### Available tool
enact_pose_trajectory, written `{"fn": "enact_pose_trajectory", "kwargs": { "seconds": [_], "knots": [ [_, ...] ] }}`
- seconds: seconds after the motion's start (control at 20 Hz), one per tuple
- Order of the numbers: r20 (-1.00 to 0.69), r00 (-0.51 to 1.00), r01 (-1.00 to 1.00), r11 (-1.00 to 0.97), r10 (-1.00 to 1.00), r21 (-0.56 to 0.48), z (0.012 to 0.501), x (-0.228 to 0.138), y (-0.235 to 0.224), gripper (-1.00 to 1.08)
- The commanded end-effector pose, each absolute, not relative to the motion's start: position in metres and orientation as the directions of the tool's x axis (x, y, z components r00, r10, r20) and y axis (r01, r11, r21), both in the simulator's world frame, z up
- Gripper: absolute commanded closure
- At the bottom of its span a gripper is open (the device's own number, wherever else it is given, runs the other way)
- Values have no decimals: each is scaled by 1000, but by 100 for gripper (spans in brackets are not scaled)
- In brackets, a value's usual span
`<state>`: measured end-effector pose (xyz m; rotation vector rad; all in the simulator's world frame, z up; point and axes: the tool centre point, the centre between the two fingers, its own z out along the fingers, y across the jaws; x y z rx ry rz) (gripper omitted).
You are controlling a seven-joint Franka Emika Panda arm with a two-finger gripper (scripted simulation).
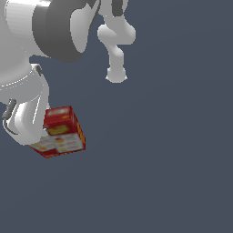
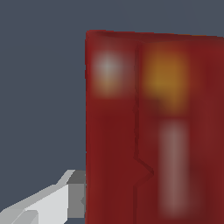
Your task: Pick up the object and move it to a goal position.
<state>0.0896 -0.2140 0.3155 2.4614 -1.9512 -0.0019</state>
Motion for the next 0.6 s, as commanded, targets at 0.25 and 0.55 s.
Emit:
{"fn": "enact_pose_trajectory", "kwargs": {
  "seconds": [0.25, 0.55],
  "knots": [
    [0, 228, -974, -228, -974, 0, 323, 97, -222, 108],
    [0, 228, -974, -228, -974, 0, 324, 99, -224, 108]
  ]
}}
